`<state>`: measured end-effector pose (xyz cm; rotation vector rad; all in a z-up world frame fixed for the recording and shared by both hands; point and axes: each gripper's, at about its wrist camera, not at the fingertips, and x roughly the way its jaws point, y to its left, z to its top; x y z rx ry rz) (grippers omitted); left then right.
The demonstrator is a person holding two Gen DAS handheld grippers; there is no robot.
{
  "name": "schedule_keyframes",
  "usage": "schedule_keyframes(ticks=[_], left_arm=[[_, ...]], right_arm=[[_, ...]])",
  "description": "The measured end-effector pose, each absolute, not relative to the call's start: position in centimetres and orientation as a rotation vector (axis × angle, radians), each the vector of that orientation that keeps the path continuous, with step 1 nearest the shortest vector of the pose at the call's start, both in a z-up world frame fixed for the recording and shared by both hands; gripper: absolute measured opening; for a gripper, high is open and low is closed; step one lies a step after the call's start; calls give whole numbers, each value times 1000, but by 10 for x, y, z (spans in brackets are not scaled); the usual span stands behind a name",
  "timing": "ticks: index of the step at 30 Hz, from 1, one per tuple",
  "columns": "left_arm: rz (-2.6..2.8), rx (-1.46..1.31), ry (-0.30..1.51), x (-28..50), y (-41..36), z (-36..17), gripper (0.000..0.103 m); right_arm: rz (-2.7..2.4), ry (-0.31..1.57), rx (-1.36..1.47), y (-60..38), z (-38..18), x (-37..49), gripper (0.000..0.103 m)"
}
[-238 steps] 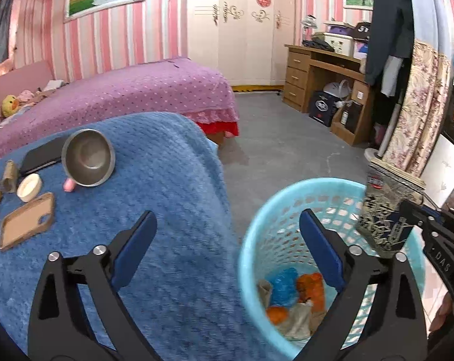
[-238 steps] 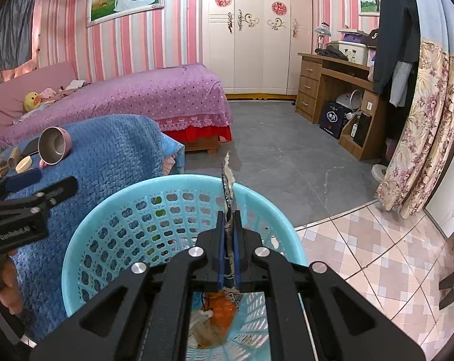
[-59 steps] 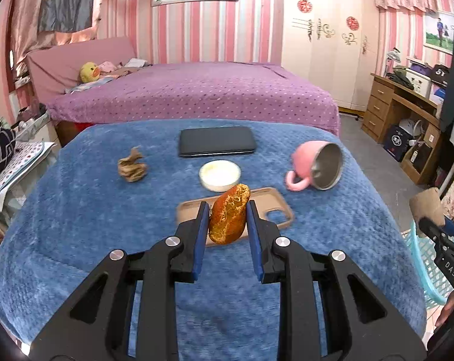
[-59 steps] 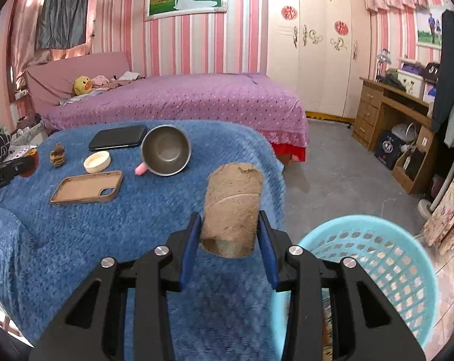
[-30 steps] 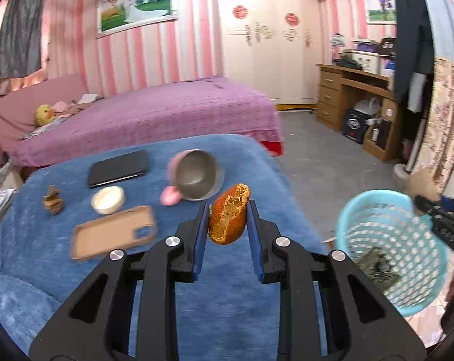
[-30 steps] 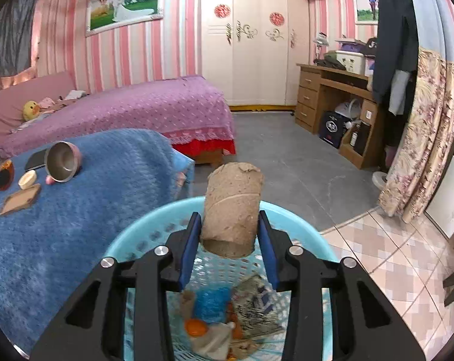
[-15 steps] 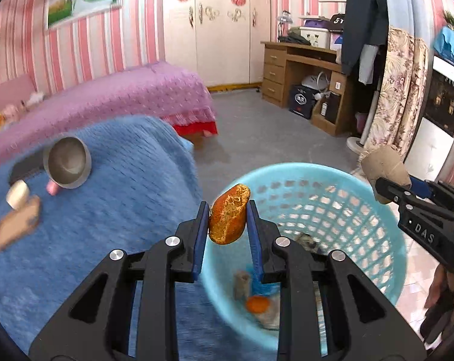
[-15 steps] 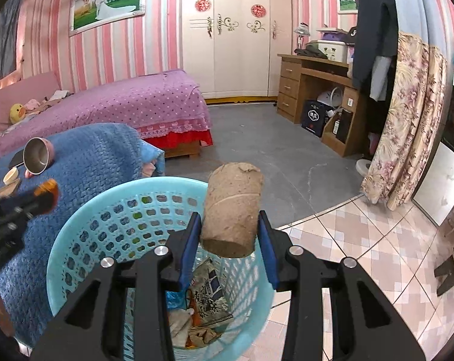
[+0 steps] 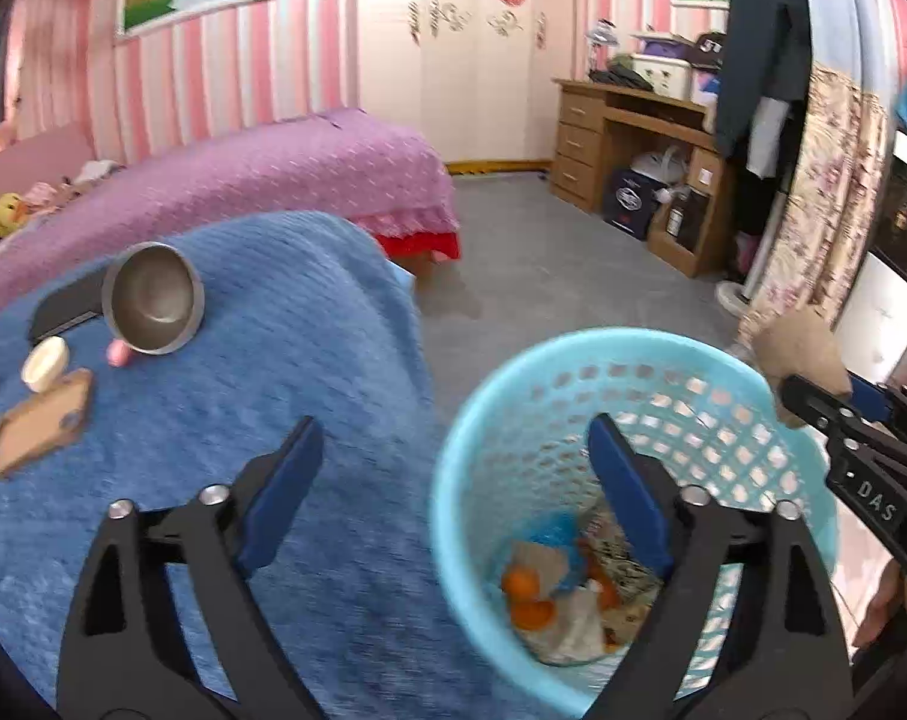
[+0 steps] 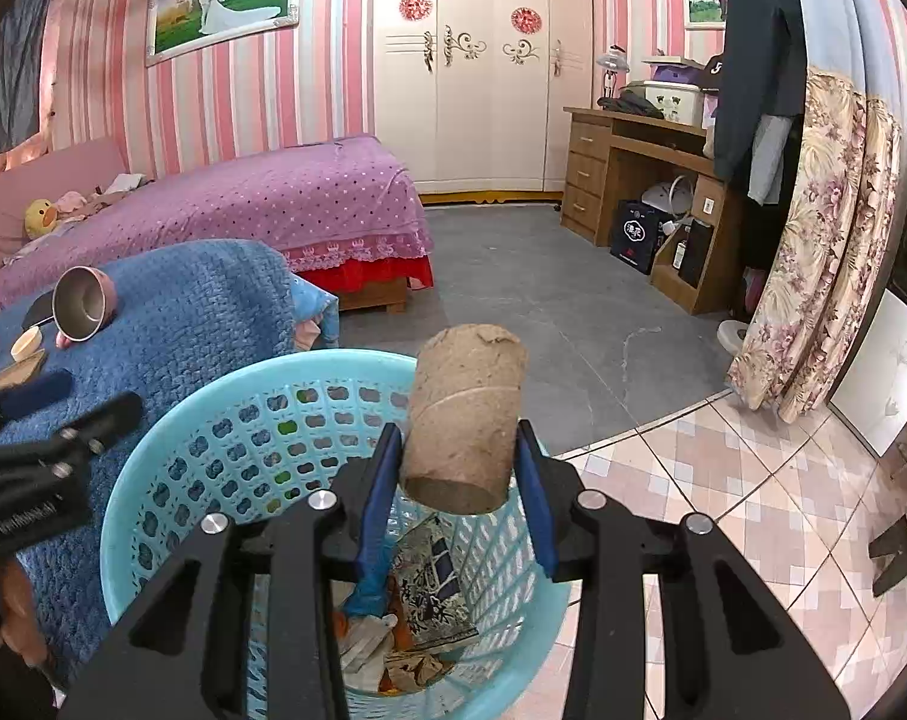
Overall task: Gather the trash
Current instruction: 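Open both grippers to drop the peel and tube into the basket, then move both open grippers back over the blue bed cover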
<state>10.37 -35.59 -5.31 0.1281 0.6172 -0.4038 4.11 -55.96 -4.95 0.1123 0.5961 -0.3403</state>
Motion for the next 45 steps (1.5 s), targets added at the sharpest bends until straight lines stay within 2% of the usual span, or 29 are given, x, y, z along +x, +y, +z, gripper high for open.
schedule_keyframes(ticks=[3,6,7,9,13,14,15,27,45], left_arm=[[-346,120,582,105,-341,-48,97],[-331,98,577,106,-329,-46,97],[-325,95,577,106,-324,-45,97],[-310,101,569,104,-318,-43,97],[-287,93,551,103,-296,-36,97],[-283,86,551,103,-291,-34,97],[-280,79,550,103,-286,-32,97],[-212,101,523,101,-227,-15,97],[-163,130,559,126,-164,-35,97]], right_arm=[[-338,575,102,-556,-49,41,40],[-334,566,82,-548,-50,44,44],[-340,570,77,-547,-51,45,47],[-343,577,78,-545,-53,46,71],[-352,550,82,-542,-48,44,83],[-357,547,81,-541,-46,44,91],[-363,545,79,-540,-45,45,93],[-329,546,58,-496,-38,62,97],[-282,538,10,-432,-36,93,97]])
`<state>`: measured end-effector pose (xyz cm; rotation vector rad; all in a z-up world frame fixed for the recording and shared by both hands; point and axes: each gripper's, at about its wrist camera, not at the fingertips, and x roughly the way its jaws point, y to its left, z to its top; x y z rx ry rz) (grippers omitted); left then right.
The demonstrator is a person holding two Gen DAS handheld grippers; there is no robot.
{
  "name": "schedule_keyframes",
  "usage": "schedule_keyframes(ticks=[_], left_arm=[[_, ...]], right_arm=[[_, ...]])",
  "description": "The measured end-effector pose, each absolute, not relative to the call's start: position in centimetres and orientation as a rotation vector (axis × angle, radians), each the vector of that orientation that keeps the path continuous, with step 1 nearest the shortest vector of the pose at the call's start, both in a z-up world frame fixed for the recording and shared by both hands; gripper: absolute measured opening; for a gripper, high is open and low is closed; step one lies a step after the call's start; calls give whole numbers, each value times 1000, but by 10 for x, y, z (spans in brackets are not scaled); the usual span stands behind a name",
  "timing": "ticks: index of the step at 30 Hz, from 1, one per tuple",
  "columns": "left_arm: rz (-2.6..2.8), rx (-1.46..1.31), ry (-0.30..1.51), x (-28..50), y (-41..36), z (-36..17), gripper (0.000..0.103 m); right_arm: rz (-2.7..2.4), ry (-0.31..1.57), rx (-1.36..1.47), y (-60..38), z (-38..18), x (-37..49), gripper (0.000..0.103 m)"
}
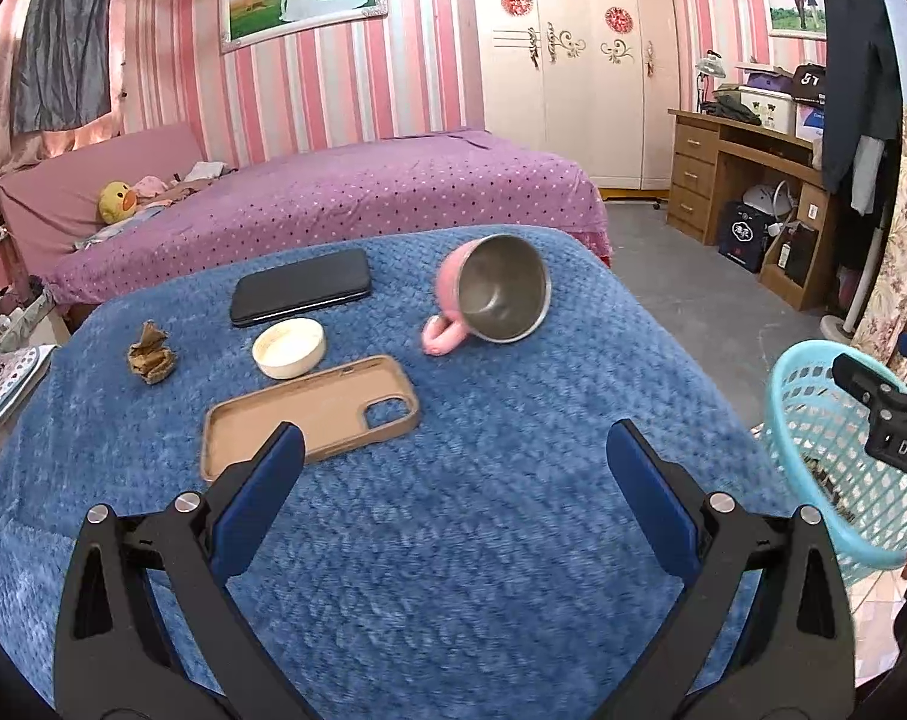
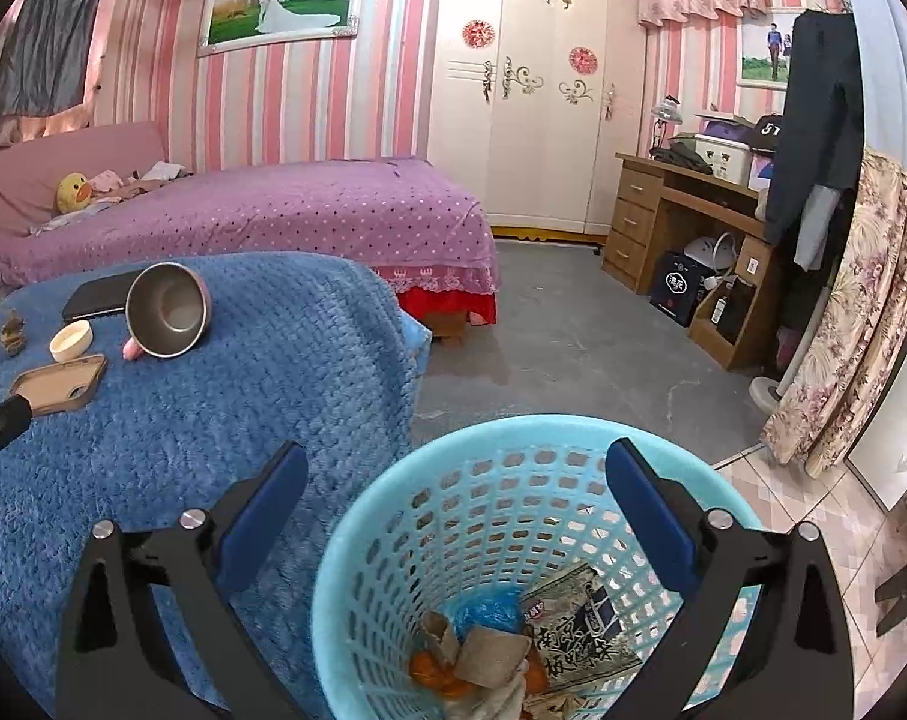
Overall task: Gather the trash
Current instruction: 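Move both open grippers back over the blue bed cover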
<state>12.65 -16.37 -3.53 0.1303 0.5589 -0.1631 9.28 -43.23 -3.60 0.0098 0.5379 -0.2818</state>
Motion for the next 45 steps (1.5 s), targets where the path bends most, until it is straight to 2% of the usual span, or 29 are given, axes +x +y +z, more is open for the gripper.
schedule_keyframes(ticks=[16,33,45], left_arm=[[-156,115,576,138,-105,-20,97],[93,66,613,177,56,-11,97],[200,-20,651,200,148,-18,97]], right_arm=[[-253,621,26,-401,-47,105,98],[-93,550,-58,-279,-9,158,98],[87,554,-161,-174,-7,215,98]])
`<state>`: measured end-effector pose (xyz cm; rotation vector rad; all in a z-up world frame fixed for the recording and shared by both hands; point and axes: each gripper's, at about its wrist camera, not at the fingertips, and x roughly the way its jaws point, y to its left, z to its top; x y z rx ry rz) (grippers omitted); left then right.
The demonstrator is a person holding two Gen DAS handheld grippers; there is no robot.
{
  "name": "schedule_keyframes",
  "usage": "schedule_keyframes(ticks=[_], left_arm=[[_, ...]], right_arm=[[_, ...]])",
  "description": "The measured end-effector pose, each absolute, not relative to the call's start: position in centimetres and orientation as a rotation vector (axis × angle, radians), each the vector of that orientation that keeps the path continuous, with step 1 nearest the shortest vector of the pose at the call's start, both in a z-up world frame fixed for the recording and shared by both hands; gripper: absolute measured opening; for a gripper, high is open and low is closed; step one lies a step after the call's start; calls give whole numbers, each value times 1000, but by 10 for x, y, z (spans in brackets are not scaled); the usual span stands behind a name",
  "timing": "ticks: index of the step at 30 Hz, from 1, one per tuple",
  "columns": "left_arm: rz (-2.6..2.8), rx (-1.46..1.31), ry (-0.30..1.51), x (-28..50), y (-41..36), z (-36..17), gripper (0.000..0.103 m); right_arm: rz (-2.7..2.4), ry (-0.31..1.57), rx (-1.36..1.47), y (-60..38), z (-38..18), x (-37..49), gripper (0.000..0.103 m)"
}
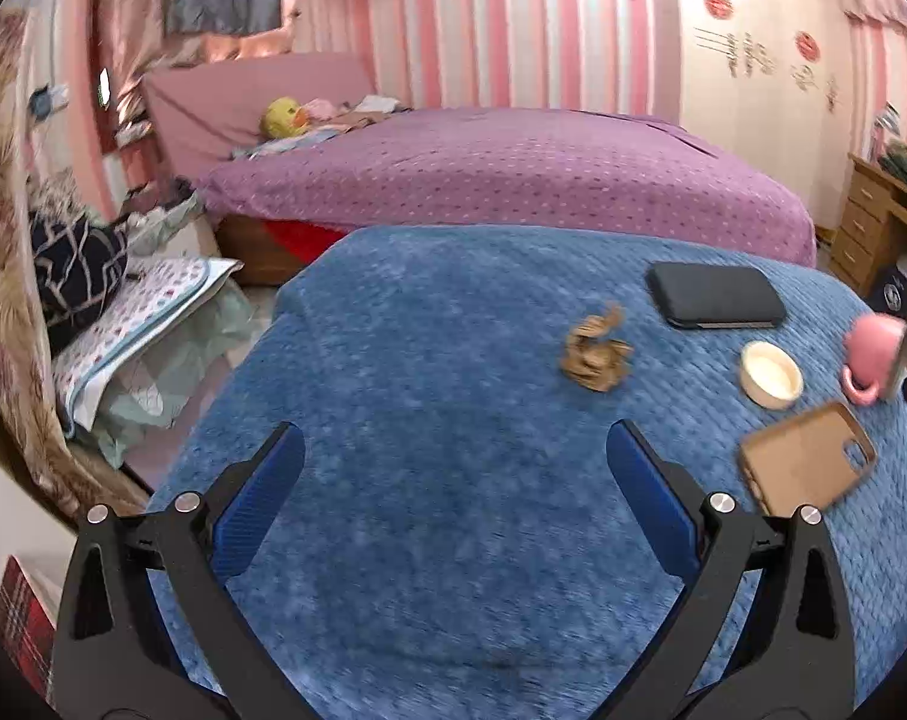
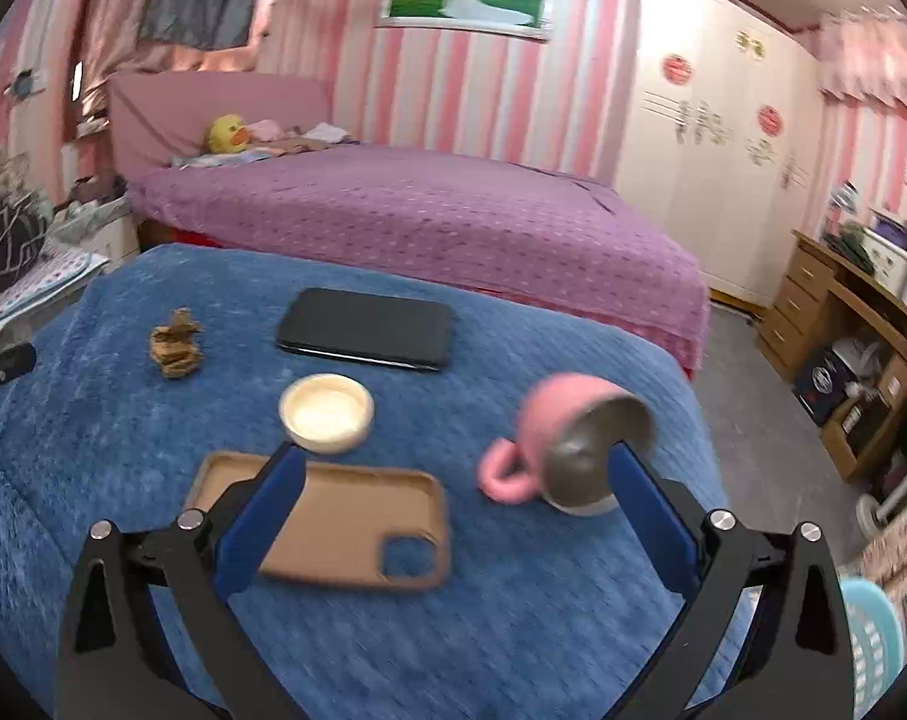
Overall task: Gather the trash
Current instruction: 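Move both open grippers back over the blue bed cover, then grasp the round paper lid with the right gripper while the left gripper grasps the crumpled brown paper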
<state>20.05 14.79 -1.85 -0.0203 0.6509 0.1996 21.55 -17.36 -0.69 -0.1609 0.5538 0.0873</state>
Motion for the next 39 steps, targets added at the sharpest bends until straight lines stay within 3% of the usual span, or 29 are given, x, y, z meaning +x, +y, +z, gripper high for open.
schedule_keyframes(ticks=[22,25,27,30,39], left_arm=[[109,-41,718,258,130,-43,97],[97,-30,734,264,123,-51,97],[101,-20,743,268,119,-55,97],[116,-25,740,272,116,-59,97],[97,-33,741,290,104,-62,97]], right_arm=[[291,748,-196,-111,-68,325,97],[314,771,-196,-108,-75,332,86],[341,793,-190,-106,-79,335,70],[368,800,-192,-104,-81,337,61],[359,723,-159,-124,-62,325,61]])
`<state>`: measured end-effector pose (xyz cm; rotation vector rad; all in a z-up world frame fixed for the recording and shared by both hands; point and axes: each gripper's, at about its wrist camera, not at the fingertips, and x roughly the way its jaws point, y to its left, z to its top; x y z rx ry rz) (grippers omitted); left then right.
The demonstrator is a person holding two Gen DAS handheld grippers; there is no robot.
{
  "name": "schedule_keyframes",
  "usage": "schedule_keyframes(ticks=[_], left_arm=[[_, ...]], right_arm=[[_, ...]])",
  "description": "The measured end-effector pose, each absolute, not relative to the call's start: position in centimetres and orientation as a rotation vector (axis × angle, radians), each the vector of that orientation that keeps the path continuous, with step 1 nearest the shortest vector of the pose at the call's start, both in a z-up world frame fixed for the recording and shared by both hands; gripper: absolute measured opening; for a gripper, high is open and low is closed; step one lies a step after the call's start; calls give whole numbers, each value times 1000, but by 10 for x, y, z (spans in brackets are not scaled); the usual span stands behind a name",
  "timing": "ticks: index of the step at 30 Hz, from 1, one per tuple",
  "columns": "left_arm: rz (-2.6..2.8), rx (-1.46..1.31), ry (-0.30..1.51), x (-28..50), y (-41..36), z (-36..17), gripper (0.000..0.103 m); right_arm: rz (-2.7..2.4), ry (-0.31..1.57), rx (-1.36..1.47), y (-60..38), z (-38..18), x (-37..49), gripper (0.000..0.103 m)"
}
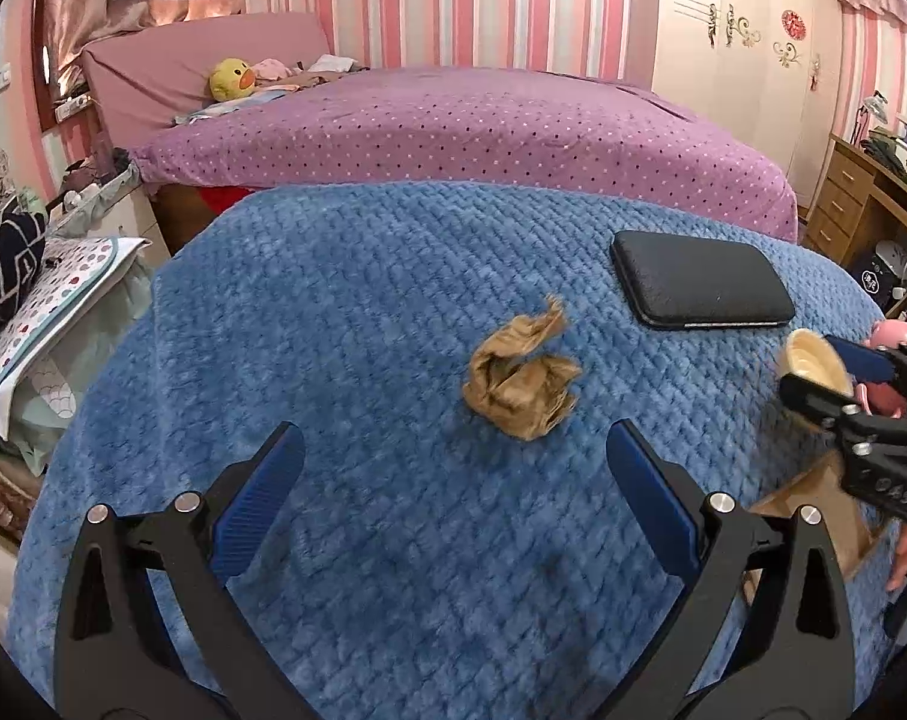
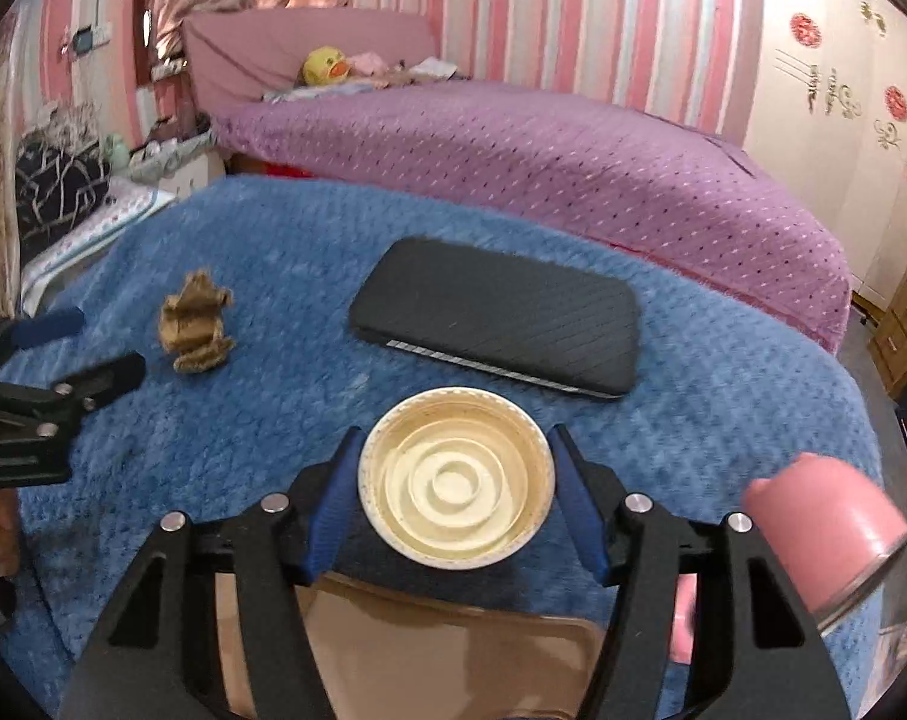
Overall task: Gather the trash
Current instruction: 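Grasp the round paper lid with the right gripper while the left gripper grasps the crumpled brown paper, then lift the brown paper and paper lid and carry them over the blue basket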
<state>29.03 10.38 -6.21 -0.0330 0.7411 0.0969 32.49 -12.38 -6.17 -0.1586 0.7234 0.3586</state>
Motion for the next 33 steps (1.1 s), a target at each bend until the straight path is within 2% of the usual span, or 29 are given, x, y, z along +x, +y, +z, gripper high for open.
schedule_keyframes(ticks=[6,15,17,19,24,33], left_arm=[[75,-26,752,306,92,-65,95],[34,-110,809,331,96,-77,78],[29,-162,802,334,101,-80,69],[6,-202,824,339,104,-86,50],[-29,-188,798,332,98,-82,46],[-9,-81,772,300,78,-66,45]], right_arm=[[342,729,-139,-143,-54,328,61],[347,730,-135,-152,-54,321,61],[348,730,-132,-154,-55,319,61],[347,736,-122,-155,-56,319,61],[335,736,-141,-152,-56,309,61],[298,716,-134,-164,-49,279,61]])
